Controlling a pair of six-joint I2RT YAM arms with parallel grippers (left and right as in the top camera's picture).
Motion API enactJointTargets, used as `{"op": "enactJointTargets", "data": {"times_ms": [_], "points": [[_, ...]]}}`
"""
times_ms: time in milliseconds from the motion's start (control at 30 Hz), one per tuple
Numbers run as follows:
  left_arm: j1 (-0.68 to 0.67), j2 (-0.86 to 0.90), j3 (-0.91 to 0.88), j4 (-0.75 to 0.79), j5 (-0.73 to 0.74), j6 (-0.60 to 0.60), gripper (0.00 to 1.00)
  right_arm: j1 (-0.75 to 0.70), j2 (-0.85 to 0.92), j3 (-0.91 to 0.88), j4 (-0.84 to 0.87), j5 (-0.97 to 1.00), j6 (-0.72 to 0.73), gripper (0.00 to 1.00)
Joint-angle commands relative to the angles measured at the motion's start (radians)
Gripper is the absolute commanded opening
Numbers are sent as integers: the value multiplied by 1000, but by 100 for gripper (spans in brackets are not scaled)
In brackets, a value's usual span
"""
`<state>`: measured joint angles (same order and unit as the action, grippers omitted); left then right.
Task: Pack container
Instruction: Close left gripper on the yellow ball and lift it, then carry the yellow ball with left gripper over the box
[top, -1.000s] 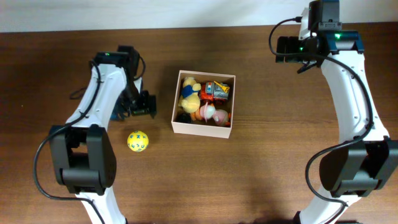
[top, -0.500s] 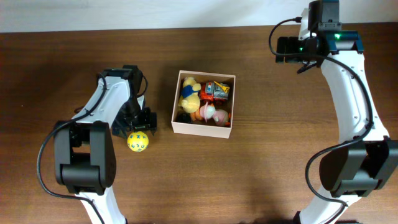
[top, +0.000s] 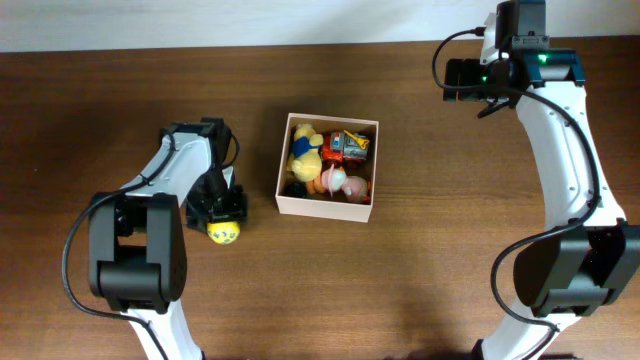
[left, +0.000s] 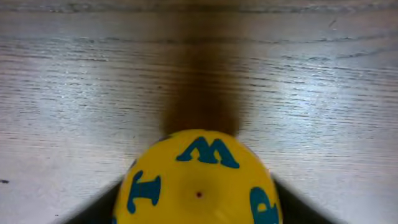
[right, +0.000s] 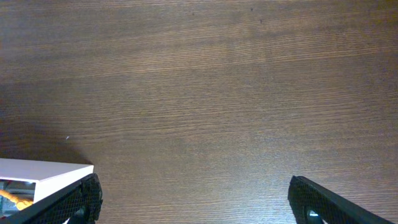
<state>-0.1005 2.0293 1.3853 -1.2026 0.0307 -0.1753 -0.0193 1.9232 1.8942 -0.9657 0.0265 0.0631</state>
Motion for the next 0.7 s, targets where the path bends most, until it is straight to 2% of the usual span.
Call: {"op": "enactJointTargets", "data": {"times_ms": [0,100,300,400,500,667], "points": [[5,7,-8,4,0,13,8,-8,-33,17,0,12,-3,99],[5,7,-8,10,0,13,2,-8,-33,17,0,12,-4,99],[5,7,78,-26,0,13,2,-8,-33,17,0,12,-3,99],[5,7,219,-77,-1,13,2,-8,-33,17,0,12,-3,99],[5,7,436,-124,0,14,2,-8,-33,17,0,12,-4,99],[-1,7,693,-90,18,27,2,-8,-33,17,0,12,-3,99]]}}
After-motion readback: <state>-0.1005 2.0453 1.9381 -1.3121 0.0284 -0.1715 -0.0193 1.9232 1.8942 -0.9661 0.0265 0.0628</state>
